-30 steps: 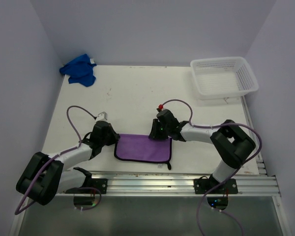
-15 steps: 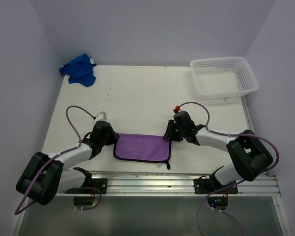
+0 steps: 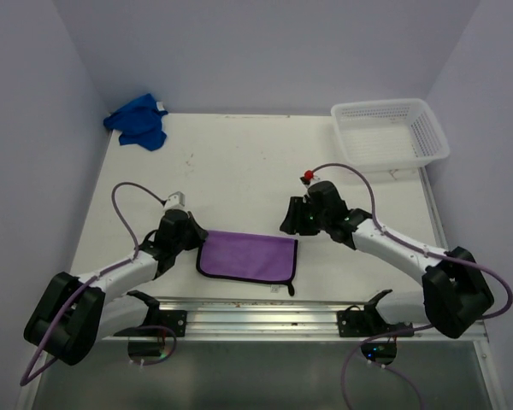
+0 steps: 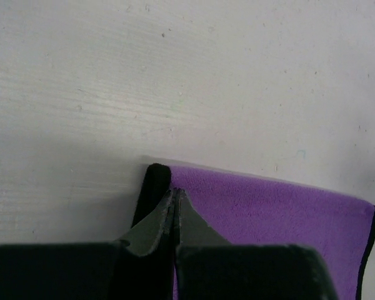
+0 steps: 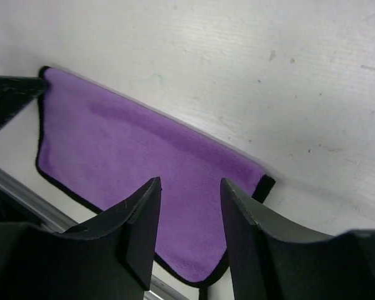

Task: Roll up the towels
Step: Fold the towel

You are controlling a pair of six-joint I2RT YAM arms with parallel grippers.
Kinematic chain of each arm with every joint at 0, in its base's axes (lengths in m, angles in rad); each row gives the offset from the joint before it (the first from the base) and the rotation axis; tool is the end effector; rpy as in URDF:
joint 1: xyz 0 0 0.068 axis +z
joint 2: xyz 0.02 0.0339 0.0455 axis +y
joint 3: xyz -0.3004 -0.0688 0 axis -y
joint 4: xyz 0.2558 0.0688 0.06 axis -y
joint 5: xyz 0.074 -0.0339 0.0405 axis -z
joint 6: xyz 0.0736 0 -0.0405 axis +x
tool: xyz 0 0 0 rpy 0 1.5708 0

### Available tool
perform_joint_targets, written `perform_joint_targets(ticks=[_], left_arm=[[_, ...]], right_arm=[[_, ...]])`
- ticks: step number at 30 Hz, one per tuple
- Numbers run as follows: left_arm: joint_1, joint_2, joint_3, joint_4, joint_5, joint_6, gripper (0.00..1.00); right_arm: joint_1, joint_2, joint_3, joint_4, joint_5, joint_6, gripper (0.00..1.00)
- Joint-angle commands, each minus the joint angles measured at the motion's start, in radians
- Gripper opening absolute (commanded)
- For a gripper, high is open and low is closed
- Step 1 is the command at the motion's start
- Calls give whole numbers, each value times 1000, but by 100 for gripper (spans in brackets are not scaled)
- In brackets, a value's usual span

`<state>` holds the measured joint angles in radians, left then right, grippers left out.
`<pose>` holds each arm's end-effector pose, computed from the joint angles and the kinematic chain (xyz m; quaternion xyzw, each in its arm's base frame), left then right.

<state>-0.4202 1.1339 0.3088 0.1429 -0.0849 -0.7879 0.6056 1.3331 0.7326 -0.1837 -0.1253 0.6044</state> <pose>0.2079 -0.0860 0.1456 -0.1829 0.8836 -0.2124 0.3752 0.2400 0.1774 0.2066 -0.0245 0.9218 0.2651 0.2817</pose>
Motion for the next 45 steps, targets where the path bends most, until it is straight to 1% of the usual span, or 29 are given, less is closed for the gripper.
perform_joint_targets(ticks=[1, 4, 5, 8, 10, 17, 22, 27, 31, 35, 45], left_arm=[[-23, -19, 6, 50, 7, 32, 0], [-31, -19, 6, 63, 11, 29, 0], [-32, -19, 4, 64, 13, 29, 0], [-34, -19, 9, 66, 23, 39, 0], [-37, -20, 12, 66, 27, 47, 0], [-37, -10, -8, 89, 30, 44, 0], [-37, -5, -22, 107, 39, 38, 0], [-37, -6, -22, 107, 37, 39, 0], [-37, -13, -17, 104, 42, 39, 0], [-37, -20, -13, 98, 42, 41, 0], [-37, -78, -7, 80, 51, 36, 0]], right_arm=[[-4, -93, 48, -100, 13, -54, 47], [-3, -120, 7, -106, 15, -34, 47], [-4, -126, -31, -102, 4, -8, 46], [-3, -161, -126, -57, -34, 43, 45], [3, -176, -188, -16, -66, 49, 45], [39, -157, -268, 72, -105, 103, 46], [57, -117, -268, 90, -85, 127, 46], [105, -58, -237, 30, 10, 132, 46], [109, -40, -231, 4, 47, 147, 44], [108, -40, -236, 4, 55, 163, 39], [117, 14, -135, -157, 168, 143, 33]])
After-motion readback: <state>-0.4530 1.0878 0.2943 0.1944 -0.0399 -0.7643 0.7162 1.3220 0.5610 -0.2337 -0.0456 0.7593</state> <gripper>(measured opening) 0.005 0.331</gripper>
